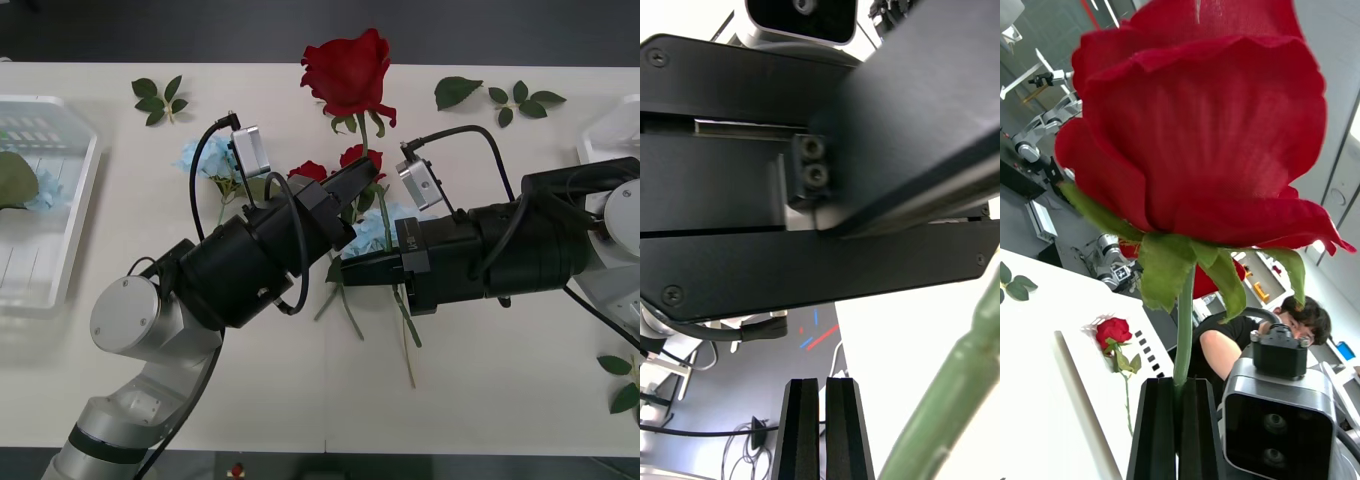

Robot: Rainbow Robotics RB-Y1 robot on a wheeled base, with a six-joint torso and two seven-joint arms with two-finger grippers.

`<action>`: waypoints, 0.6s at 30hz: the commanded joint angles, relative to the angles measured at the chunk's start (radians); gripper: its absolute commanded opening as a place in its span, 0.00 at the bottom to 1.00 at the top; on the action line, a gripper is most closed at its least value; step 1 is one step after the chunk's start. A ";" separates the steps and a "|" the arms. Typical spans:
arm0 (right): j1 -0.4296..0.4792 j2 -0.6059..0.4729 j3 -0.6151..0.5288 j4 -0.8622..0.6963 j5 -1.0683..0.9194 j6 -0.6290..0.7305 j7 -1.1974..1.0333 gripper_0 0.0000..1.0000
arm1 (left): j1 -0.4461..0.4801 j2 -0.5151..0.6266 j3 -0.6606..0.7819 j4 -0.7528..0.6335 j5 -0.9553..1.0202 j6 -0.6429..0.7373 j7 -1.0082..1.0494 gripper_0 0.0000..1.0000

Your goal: Put the red flowers into the right box and the blue flowers into the left box

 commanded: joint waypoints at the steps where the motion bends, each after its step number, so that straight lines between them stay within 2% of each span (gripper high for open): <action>1: -0.012 0.019 -0.016 -0.026 -0.007 -0.002 -0.021 0.00 | -0.026 -0.018 -0.015 -0.016 0.009 -0.008 0.013 0.41; 2: -0.012 0.019 -0.016 -0.026 -0.007 -0.001 -0.021 0.00 | -0.027 -0.015 -0.015 -0.016 0.014 -0.008 0.013 0.51; 3: -0.012 0.019 -0.016 -0.026 -0.008 -0.002 -0.021 0.00 | -0.026 -0.006 -0.013 -0.016 0.035 -0.008 0.011 0.68; 4: -0.012 0.019 -0.016 -0.026 -0.007 -0.002 -0.021 0.00 | -0.026 0.008 -0.010 -0.020 0.060 -0.006 0.010 0.80; 5: -0.012 0.019 -0.016 -0.026 -0.008 -0.001 -0.019 0.00 | -0.026 0.023 -0.007 -0.025 0.075 -0.008 0.010 0.84; 13: -0.012 -0.004 -0.059 -0.026 -0.040 -0.001 -0.038 0.00 | 0.062 0.283 0.067 -0.141 0.257 0.008 0.008 0.84; 18: -0.022 -0.084 -0.129 -0.026 -0.039 0.019 -0.116 0.00 | 0.131 0.405 0.201 -0.152 0.311 0.133 0.020 0.84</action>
